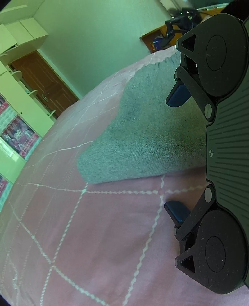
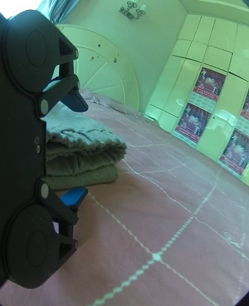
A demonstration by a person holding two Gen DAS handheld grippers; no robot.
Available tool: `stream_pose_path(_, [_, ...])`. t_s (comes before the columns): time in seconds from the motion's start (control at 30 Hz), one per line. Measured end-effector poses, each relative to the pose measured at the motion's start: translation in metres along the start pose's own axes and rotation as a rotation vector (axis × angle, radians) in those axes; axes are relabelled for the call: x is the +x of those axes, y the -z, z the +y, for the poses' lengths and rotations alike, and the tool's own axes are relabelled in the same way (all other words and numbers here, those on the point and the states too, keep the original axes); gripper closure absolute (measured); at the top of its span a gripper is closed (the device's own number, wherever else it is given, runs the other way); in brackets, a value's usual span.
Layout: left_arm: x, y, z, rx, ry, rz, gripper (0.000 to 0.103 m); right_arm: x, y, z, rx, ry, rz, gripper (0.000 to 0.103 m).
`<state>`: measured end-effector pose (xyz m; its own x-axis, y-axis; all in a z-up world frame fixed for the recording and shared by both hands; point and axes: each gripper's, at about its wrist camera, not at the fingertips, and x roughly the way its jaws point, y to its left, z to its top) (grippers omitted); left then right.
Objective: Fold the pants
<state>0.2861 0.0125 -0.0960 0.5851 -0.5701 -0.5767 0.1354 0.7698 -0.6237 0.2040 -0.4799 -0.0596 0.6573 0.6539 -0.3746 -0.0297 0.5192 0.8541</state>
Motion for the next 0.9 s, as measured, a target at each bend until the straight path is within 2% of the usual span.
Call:
stream_pose_path(0.03, [0.003,-0.003,0.002,-0.019,0.025,0.014,0.000,0.007,0.001,0.000,-0.006,0.011,0.029,0.033])
stream_pose_path(0.13, [0.011,-0.012,0.015,-0.137,0.134,0.055,0.000,0.022,0.002,0.003,-0.029,0.004,0.085,0.034])
stream_pose_path(0.2, [0.018,-0.017,0.025,-0.201,0.182,0.065,0.000,0.026,-0.001,0.002,-0.020,-0.005,0.101,0.037])
stream_pose_path(0.3, [0.029,-0.023,0.029,-0.226,0.227,0.081,0.000,0.034,-0.004,-0.003,0.006,-0.009,0.136,0.050])
stream_pose_path(0.4, [0.042,-0.026,0.021,-0.206,0.256,0.114,0.001,0.036,-0.006,0.001,-0.005,-0.015,0.164,0.050])
stream_pose_path(0.43, [0.044,-0.026,0.020,-0.199,0.261,0.118,0.003,0.037,-0.008,0.002,-0.009,-0.005,0.172,0.054])
stream_pose_path(0.5, [0.047,-0.025,0.020,-0.203,0.264,0.112,0.009,0.031,-0.013,0.009,-0.052,0.061,0.125,0.058])
stream_pose_path(0.57, [0.045,-0.022,0.026,-0.227,0.275,0.102,0.015,0.021,-0.019,0.010,-0.049,0.055,0.095,0.057])
stream_pose_path(0.63, [0.042,-0.019,0.036,-0.238,0.284,0.098,0.031,0.018,-0.020,0.006,-0.042,0.084,0.104,0.046])
stream_pose_path(0.73, [0.040,-0.012,0.051,-0.300,0.308,0.098,0.048,0.019,-0.012,-0.001,-0.010,0.020,0.164,0.045])
stream_pose_path(0.87, [0.048,-0.009,0.047,-0.307,0.296,0.095,0.050,0.044,-0.004,0.006,-0.032,0.008,0.193,0.040])
stream_pose_path(0.9, [0.051,-0.009,0.043,-0.303,0.291,0.096,0.050,0.049,-0.005,0.008,-0.039,0.017,0.182,0.044])
